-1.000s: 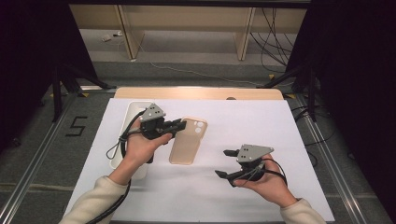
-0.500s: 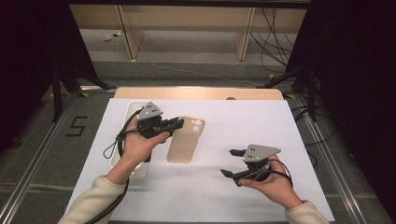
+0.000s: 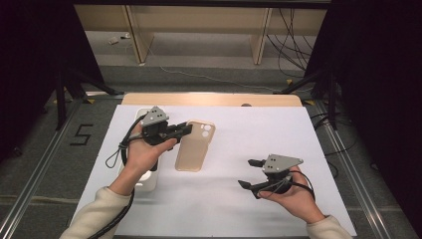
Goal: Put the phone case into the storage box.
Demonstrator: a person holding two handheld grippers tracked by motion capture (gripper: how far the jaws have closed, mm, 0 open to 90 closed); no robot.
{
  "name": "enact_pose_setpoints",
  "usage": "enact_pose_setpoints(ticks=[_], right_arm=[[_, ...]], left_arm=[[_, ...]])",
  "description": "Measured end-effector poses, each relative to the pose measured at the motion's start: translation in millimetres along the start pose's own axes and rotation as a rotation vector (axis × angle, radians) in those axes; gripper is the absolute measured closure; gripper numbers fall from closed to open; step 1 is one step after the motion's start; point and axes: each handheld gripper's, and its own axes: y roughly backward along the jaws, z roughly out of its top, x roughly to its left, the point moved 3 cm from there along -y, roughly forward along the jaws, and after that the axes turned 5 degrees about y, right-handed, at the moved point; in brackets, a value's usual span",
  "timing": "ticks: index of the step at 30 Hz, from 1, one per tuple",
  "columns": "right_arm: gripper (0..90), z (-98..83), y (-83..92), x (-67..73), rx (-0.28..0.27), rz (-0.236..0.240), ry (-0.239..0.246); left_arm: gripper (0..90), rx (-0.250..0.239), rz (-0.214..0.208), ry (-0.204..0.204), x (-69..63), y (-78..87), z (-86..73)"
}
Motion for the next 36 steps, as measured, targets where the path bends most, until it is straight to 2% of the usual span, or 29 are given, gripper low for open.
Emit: enact_pose_setpoints(ticks=[2, 3, 18, 36], right_arm=[[26.1, -1.0, 0.7, -0.3, 0.0, -0.003, -0.004], [26.1, -1.3, 0.9, -0.5, 0.0, -0.003, -0.004], [26.0, -5.8, 3.9, -2.5, -0.005, -0.016, -0.02], [26.0, -7.2, 5.3, -4.0, -0.004, -0.024, -0.026]], left_arm=[[81.9, -0.004, -0.001, 0.001, 0.9, 0.4, 0.6], [81.9, -0.011, 0.001, -0.011, 2.2, 0.6, 1.5], [81.8, -0.039, 0.011, 0.002, 7.6, 9.6, 10.1], [81.8, -0.066, 0.022, -0.004, 12.8, 16.8, 21.7]])
